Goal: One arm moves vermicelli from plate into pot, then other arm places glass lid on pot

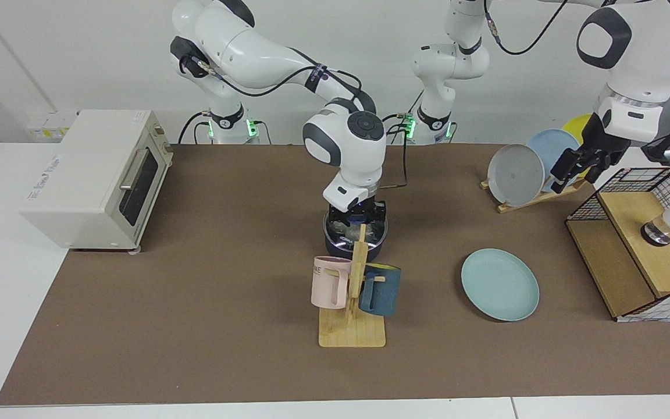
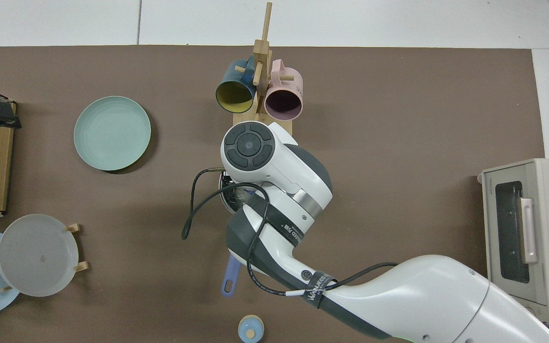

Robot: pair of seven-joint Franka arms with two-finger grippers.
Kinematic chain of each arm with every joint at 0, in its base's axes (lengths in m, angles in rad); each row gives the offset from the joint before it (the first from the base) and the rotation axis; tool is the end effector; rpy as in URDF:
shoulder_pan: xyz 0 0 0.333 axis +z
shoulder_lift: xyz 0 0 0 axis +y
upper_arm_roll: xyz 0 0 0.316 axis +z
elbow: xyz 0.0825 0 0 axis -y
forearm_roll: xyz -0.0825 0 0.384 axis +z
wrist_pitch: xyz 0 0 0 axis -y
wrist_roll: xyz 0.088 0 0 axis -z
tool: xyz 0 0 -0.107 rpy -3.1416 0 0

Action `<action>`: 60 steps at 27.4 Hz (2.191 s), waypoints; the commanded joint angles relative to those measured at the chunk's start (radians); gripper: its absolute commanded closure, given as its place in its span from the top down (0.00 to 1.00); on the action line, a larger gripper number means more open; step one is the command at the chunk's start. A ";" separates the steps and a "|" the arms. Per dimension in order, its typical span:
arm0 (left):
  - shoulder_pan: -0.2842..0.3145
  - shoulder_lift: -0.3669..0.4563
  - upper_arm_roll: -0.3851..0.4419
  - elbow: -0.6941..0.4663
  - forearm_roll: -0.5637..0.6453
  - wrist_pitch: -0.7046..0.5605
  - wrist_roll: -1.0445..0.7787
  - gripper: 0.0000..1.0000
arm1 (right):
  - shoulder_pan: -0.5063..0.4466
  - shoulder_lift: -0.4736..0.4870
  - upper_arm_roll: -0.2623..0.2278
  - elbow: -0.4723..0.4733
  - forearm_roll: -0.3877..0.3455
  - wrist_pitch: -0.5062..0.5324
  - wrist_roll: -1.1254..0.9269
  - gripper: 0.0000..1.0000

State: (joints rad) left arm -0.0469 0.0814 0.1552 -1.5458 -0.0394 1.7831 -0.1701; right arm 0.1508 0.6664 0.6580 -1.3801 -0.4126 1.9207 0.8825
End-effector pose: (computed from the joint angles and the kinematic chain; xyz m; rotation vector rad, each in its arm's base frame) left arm 0.5965 0.0576 0.6105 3.0699 0.4360 0.2423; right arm 0.5789 0.4200 0.3793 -3.1318 0.0654 -0.0130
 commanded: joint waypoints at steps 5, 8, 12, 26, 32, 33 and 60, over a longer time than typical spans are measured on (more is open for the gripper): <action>-0.010 -0.029 0.003 -0.042 0.003 0.030 0.006 1.00 | -0.004 0.022 0.017 0.021 -0.029 0.024 0.053 0.00; -0.008 -0.031 -0.008 -0.042 0.003 0.025 0.004 1.00 | -0.002 0.024 0.017 0.015 -0.031 0.040 0.065 0.00; -0.010 -0.029 -0.016 -0.042 0.003 0.025 0.006 1.00 | -0.007 0.021 0.017 0.004 -0.051 0.047 0.072 0.00; -0.039 -0.049 -0.043 -0.048 0.015 -0.157 0.012 1.00 | 0.003 0.018 0.017 0.012 -0.060 0.044 0.072 1.00; -0.039 -0.052 -0.043 -0.048 0.010 -0.180 0.008 1.00 | -0.017 -0.017 0.075 0.038 -0.057 -0.026 0.069 1.00; -0.041 -0.052 -0.045 -0.048 0.009 -0.180 0.008 1.00 | -0.025 -0.022 0.086 0.047 -0.057 -0.043 0.069 1.00; -0.028 -0.052 -0.062 -0.039 0.010 -0.179 0.000 1.00 | -0.056 -0.459 -0.383 -0.204 0.359 -0.115 -0.683 1.00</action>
State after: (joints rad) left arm -0.0727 0.0534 0.0913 -1.5597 -0.0394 1.6086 -0.1676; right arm 0.0976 0.3302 0.3615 -1.4313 -0.1449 1.7744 0.3258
